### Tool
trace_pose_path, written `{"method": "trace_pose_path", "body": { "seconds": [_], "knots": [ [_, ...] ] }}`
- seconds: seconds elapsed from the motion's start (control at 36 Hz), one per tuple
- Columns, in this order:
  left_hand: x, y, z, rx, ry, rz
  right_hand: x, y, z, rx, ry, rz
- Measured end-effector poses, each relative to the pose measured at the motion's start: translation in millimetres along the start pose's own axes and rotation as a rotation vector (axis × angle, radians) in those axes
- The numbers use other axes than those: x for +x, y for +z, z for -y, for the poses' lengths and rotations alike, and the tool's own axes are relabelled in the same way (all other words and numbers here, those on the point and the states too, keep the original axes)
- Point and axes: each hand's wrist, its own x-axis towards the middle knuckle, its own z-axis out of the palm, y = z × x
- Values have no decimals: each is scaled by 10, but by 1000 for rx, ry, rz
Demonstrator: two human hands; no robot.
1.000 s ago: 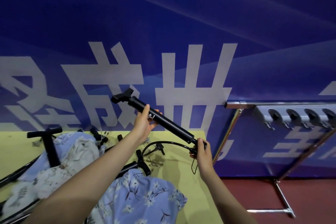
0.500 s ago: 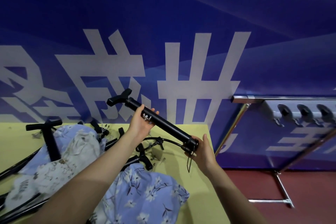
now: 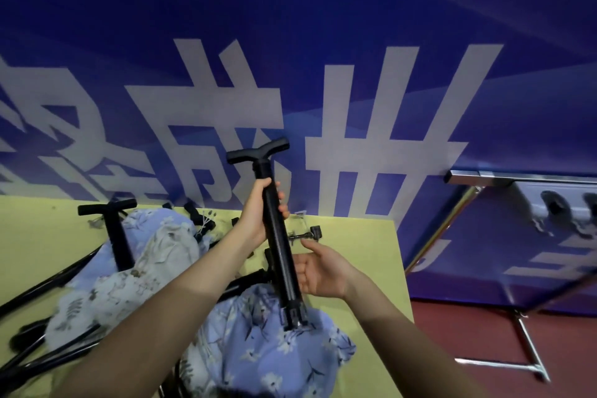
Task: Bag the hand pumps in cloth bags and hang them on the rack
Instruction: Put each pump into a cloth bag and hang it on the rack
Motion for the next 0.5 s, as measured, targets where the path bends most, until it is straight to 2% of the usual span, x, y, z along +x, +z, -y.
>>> {"method": "trace_pose_path", "body": {
  "seconds": [0.14, 0.36, 0.5],
  "knots": [
    [-32, -48, 47, 169, 31, 32, 198, 242, 1, -48, -51, -126],
    [-110, -83, -76, 299, 55, 50, 181, 280, 232, 308, -419, -404],
    [-156, -88, -71, 541, 115, 88, -36, 234, 519, 343, -634, -509]
  ]
}}
